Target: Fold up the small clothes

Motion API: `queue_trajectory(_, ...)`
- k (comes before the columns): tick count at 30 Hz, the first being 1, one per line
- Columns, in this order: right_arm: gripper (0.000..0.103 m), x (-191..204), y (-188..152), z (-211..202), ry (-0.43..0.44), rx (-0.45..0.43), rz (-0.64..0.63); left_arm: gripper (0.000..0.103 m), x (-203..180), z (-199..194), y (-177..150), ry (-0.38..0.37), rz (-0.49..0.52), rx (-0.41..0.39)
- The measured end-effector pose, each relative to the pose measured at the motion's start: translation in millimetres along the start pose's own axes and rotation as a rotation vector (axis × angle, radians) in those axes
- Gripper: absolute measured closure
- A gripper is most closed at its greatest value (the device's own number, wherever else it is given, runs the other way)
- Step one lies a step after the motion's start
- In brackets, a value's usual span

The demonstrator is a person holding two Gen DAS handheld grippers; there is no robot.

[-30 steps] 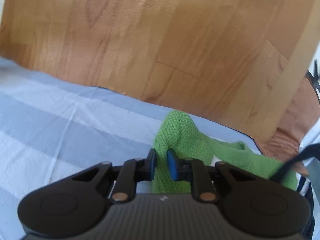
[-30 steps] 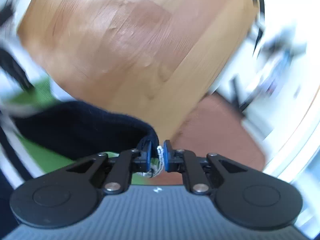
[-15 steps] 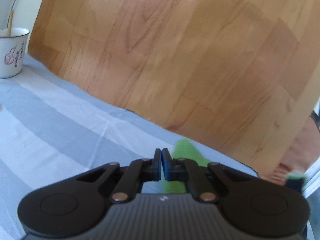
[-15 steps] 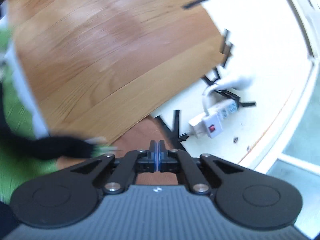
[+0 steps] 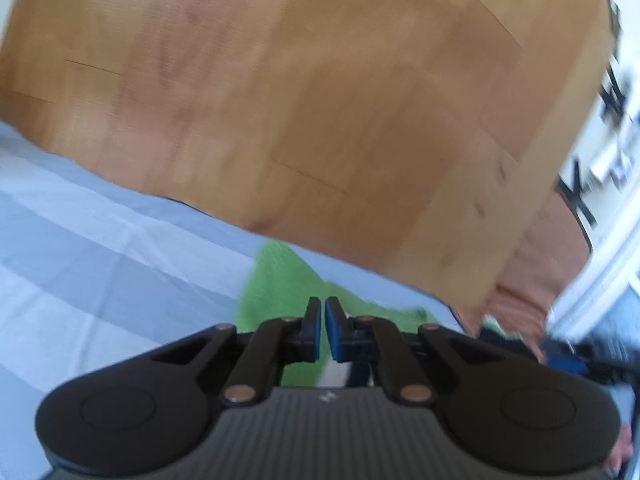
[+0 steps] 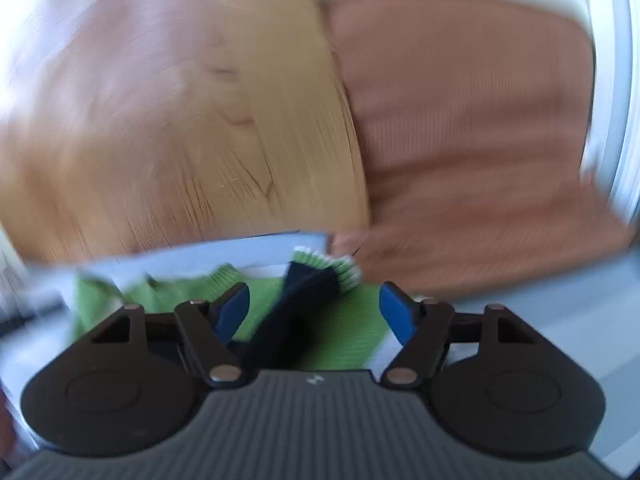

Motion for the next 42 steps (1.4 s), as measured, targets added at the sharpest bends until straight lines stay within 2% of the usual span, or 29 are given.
queue_trajectory(1,0.033,-2,0,11,0.018,0.019,0.054,0.098,-2,7,-6,-0.004,0.01,0.032)
queue_trajectory(2,0.049,-1,-5,19,0.026,0.036,0.092,0.098,-2,12,-10,-0.005,0.018,0.06)
queue_trajectory(3,0.065,2,-10,25,0.037,0.054,0.105,0.098,-4,15,-16,-0.004,0.03,0.089)
queue_trajectory(4,0.094,5,-12,28,0.041,0.069,0.104,0.098,-3,20,-20,0.009,0.044,0.116)
queue_trajectory(6,0.094,15,-5,13,0.028,-0.019,0.074,0.098,-2,23,-24,0.032,0.06,0.132)
queue_trajectory(10,0.095,23,16,-68,0.091,-0.322,0.024,0.096,-2,22,-26,0.028,0.06,0.131)
queue_trajectory(11,0.095,19,12,-79,0.085,-0.343,0.032,0.095,-2,22,-27,0.031,0.062,0.14)
queue_trajectory(14,0.095,-3,-20,-80,0.021,-0.286,0.064,0.095,-4,28,-29,0.049,0.089,0.153)
queue_trajectory(17,0.095,-24,-61,-53,-0.085,-0.13,0.112,0.088,-10,28,-30,0.055,0.131,0.148)
queue_trajectory(19,0.095,-21,-66,-51,-0.109,-0.115,0.107,0.08,-11,26,-29,0.036,0.125,0.15)
queue_trajectory(20,0.095,-12,-61,-56,-0.109,-0.135,0.08,0.073,-10,24,-26,0.024,0.102,0.143)
queue_trajectory(21,0.095,0,-54,-60,-0.095,-0.16,0.047,0.061,-8,21,-21,0.015,0.073,0.123)
queue_trajectory(23,0.095,37,-36,-71,-0.045,-0.206,-0.071,0.053,-1,13,-8,-0.004,0.002,0.074)
queue_trajectory(26,0.093,117,-31,-74,0.067,-0.198,-0.336,0.053,12,7,7,-0.048,-0.096,0.064)
queue_trajectory(28,0.088,167,-46,-64,0.2,-0.108,-0.446,0.053,20,4,15,-0.066,-0.141,0.063)
queue_trajectory(29,0.073,189,-60,-56,0.263,-0.026,-0.486,0.051,22,3,18,-0.068,-0.15,0.061)
queue_trajectory(31,0.056,213,-80,-45,0.288,0.055,-0.552,0.048,26,1,22,-0.072,-0.157,0.056)
queue_trajectory(32,0.056,217,-83,-47,0.282,0.05,-0.572,0.048,27,1,23,-0.073,-0.16,0.054)
queue_trajectory(34,0.056,204,-71,-52,0.276,0.009,-0.513,0.048,26,1,23,-0.077,-0.159,0.056)
queue_trajectory(37,0.056,154,-51,-52,0.215,-0.026,-0.333,0.048,15,1,19,-0.108,-0.127,0.068)
queue_trajectory(39,0.057,131,-47,-53,0.167,-0.016,-0.262,0.05,3,-1,15,-0.146,-0.078,0.084)
queue_trajectory(42,0.061,108,-65,-50,0.144,0.043,-0.229,0.051,-24,-3,-2,-0.235,0.032,0.143)
Point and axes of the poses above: each gripper's, at about its wrist camera, not at the fingertips, and z roughly the way its jaws point, x to its left, y to its top, the point moved 8 cm from there along z, roughly the way its jaws point, and after that the axes turned 12 degrees about -z, right-handed, at the moved point
